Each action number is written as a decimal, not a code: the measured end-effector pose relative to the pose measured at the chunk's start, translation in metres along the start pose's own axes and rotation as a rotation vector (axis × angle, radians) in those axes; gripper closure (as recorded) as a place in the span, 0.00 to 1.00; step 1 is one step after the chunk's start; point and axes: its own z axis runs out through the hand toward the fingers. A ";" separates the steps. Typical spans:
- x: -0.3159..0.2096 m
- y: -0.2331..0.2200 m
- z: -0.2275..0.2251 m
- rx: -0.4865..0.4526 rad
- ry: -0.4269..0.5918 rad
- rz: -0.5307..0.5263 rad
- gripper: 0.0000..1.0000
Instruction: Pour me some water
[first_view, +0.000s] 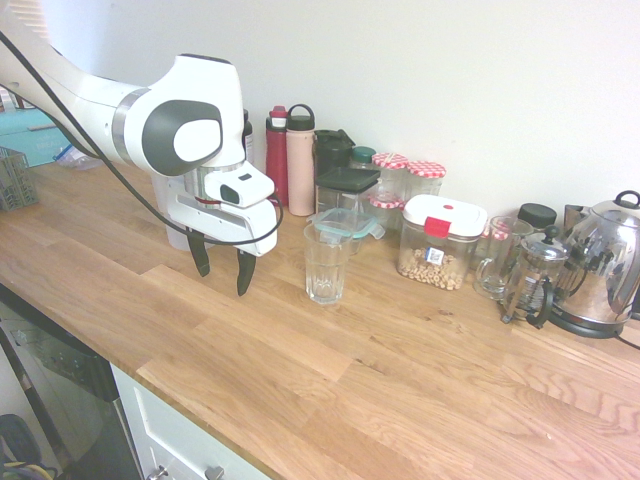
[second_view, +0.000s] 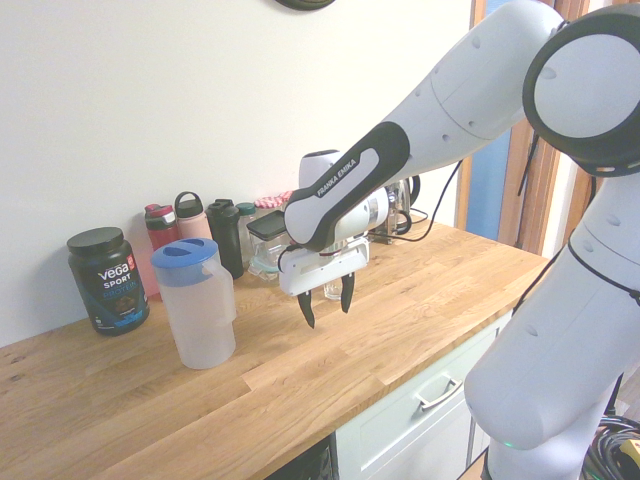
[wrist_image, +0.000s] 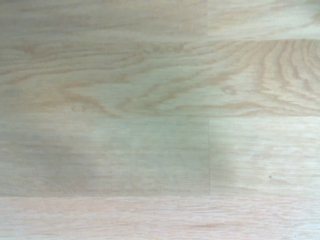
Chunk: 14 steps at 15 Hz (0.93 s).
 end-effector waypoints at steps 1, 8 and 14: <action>0.000 0.000 0.000 0.001 -0.002 0.001 0.00; -0.036 -0.016 -0.053 0.113 0.025 -0.188 0.00; -0.090 -0.048 -0.104 0.262 0.146 -0.411 0.00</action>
